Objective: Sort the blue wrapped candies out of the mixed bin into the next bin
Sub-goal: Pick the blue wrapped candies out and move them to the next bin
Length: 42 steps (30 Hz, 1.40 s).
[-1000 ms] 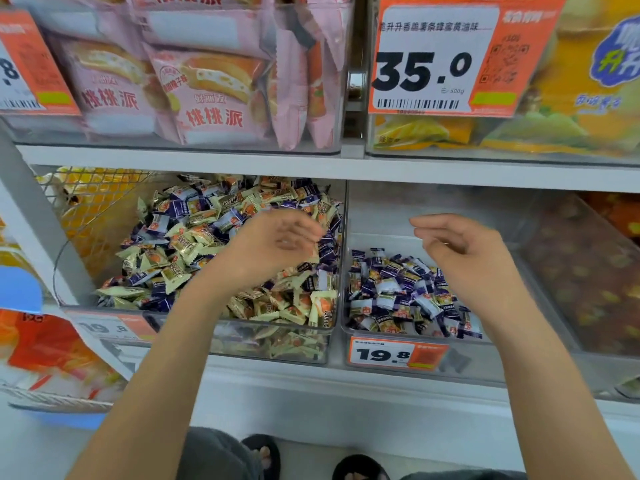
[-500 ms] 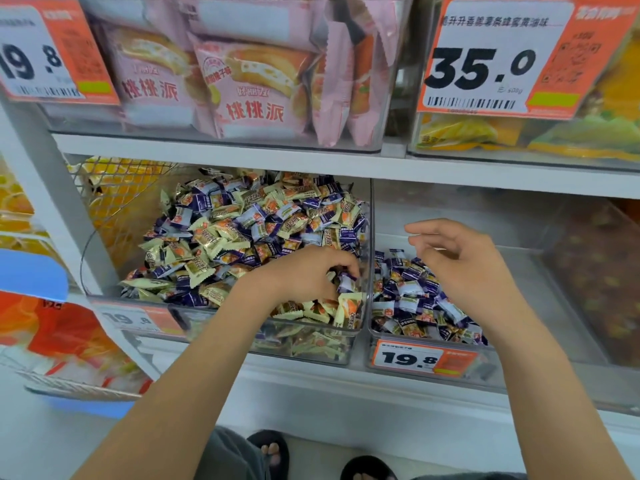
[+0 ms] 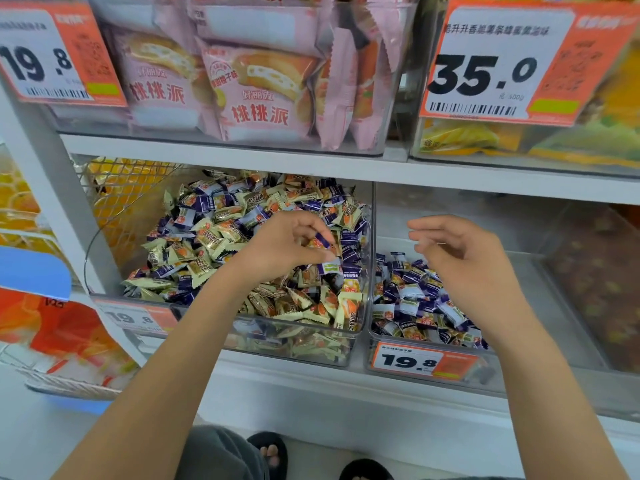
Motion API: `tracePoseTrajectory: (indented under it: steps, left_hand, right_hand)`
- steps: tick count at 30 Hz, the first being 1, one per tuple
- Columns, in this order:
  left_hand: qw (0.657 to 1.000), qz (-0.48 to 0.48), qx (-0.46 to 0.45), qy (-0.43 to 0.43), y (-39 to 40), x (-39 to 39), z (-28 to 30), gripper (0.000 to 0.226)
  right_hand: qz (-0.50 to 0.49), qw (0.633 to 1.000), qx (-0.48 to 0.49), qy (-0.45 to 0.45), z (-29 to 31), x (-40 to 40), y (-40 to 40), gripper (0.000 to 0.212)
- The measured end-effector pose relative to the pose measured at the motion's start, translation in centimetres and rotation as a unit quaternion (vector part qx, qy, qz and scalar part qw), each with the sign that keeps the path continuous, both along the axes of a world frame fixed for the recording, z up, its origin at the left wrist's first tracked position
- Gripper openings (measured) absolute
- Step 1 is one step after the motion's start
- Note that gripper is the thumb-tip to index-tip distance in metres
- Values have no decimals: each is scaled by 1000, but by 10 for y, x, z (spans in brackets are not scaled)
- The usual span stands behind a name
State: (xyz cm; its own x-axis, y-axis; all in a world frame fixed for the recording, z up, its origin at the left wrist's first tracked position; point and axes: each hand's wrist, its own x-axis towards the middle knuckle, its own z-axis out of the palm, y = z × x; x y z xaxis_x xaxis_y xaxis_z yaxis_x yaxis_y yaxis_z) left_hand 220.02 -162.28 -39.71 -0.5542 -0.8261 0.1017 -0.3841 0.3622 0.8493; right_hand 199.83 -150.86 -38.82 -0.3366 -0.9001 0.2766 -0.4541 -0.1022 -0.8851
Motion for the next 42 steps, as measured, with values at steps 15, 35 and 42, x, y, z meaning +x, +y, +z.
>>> tracePoseTrajectory:
  steps: [15, 35, 42]
  left_hand:
    - [983, -1, 17, 181, 21, -19, 14, 24]
    - [992, 10, 112, 64, 5, -6, -5, 36]
    - [986, -29, 118, 115, 15, -19, 3, 37]
  right_hand:
    - [116, 978, -74, 156, -1, 53, -11, 65]
    - [-71, 996, 36, 43, -5, -2, -3, 8]
    - [88, 982, -36, 162, 3, 25, -2, 40]
